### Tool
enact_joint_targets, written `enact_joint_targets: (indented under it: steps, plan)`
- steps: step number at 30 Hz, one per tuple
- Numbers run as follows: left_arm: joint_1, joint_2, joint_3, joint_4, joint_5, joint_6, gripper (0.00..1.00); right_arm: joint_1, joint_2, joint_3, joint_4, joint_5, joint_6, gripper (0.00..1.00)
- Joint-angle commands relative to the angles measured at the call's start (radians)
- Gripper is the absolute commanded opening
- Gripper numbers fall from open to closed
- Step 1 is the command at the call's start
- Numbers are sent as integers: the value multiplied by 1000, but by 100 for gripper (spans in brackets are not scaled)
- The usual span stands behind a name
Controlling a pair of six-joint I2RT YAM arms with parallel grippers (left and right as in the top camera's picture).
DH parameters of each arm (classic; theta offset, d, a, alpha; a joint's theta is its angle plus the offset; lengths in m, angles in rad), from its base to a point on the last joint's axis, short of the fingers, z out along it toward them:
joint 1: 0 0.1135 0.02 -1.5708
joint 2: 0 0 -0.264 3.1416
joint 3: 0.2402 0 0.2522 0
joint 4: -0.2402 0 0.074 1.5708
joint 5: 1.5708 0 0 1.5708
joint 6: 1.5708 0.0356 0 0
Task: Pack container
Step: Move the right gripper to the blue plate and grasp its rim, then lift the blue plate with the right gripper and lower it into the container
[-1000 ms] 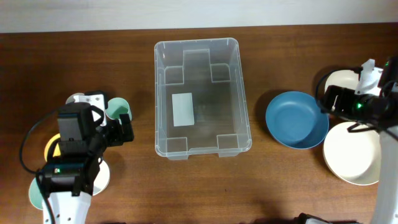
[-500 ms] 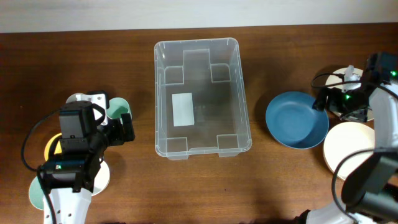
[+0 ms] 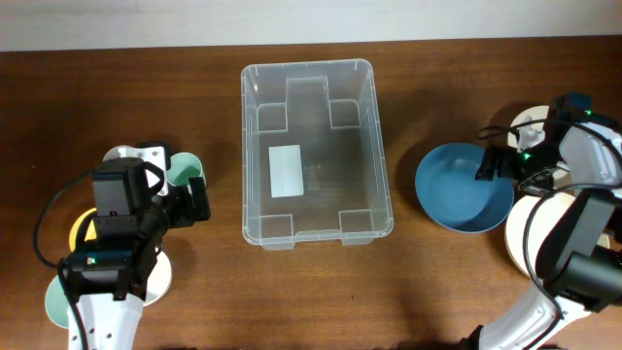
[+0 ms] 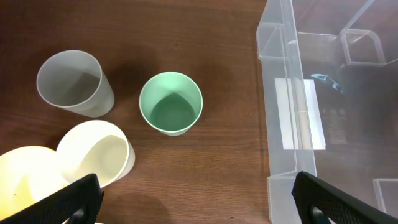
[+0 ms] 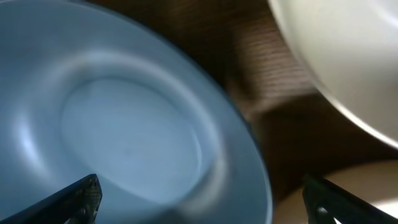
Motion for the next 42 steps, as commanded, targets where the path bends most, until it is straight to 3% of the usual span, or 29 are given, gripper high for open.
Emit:
enact_joint_targets:
  steps: [1,5,8,14,16,22,25,28,42]
  plan:
    - [-1,1,20,3,11,-13,100,-5,37,11,13,-45,-11,99]
    - [-1,1,20,3,11,-13,100,1,64,8,25,-47,-10,98]
    - [-1,1,20,3,11,-13,100,16,78,7,30,-46,-10,90]
    - [-1,1,20,3,11,-13,100,55,79,3,48,-46,-10,61]
    - [-1,1,20,3,11,-13,100,69,79,3,52,-45,-7,45]
    - [-1,1,20,3,11,-13,100,82,79,3,51,-45,-6,25]
    - [-1,1,20,3,11,-13,100,82,79,3,51,-42,-3,26]
    - [-1,1,20,3,11,-13,100,82,79,-2,52,-41,-3,39]
    - [-1,1,20,3,11,-13,100,82,79,-90,102,-38,-3,38]
